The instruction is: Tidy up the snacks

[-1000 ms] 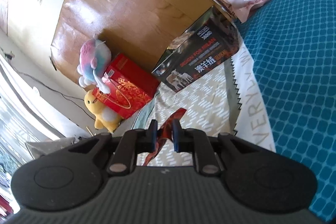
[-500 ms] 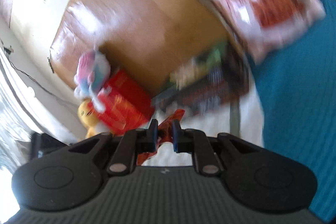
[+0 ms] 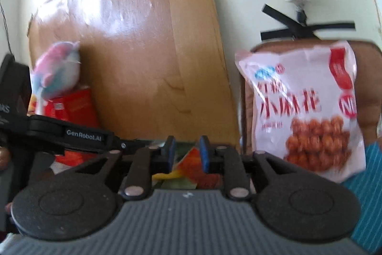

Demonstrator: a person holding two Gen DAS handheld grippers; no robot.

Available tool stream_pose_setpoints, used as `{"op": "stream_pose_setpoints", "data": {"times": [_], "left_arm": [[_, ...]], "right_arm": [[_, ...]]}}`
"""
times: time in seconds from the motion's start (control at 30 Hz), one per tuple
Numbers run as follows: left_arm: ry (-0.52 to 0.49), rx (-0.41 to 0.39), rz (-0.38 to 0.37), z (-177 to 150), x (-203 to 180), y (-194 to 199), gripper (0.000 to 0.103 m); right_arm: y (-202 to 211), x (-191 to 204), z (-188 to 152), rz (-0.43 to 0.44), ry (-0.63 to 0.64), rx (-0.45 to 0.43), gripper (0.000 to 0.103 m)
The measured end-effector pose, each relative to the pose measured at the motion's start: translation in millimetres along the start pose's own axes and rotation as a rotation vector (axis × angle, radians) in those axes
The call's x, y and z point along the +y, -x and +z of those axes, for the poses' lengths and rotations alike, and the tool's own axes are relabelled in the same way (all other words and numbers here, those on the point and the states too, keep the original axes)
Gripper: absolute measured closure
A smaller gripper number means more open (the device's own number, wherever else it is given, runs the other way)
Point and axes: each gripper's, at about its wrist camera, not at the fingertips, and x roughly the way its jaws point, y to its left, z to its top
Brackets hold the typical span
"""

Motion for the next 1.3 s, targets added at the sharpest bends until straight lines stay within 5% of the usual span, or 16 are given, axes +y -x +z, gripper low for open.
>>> {"op": "stream_pose_setpoints", "data": {"times": [0.17, 0.33, 0.53, 0.77, 0.83, 0.9, 1.0, 1.3], "left_arm": [[-0.079, -0.014, 0.084, -41.5, -22.3, 48.7, 0.072], [-0.120, 0.064, 0.178, -89.6, -42.6, 76.7, 0.071], [-0.131, 0.070, 0.281, -129.1, -54.9, 115.2, 0.050], [-0.132, 0.040, 0.385, -158.2, -54.5, 148.9, 0.042], [-0.139, 0.032, 0.421, -166.3, -54.6, 155.5, 0.033], [-0.137, 0.020, 0.437, -172.0, -53.6, 161.4, 0.010], [-0.149, -0.005, 0.472, -178.6, -54.9, 170.6, 0.003], [-0.133, -0.023, 0.551, -182.0, -51.9, 184.8, 0.000]], "right_arm": [[37.0, 14.5, -32.5, 0.014, -0.038, 0.093, 0.071], [74.7, 34.6, -71.6, -0.006, -0.116, 0.169, 0.063], [109.0, 58.8, -98.7, -0.006, -0.180, 0.228, 0.048], [139.9, 81.8, -113.2, 0.011, -0.191, 0.234, 0.027], [148.5, 86.5, -116.0, 0.007, -0.190, 0.225, 0.024], [155.7, 89.0, -119.7, 0.007, -0.206, 0.225, 0.023], [160.7, 91.4, -124.7, 0.010, -0.232, 0.241, 0.022], [173.0, 98.1, -128.4, 0.022, -0.257, 0.241, 0.021]]}}
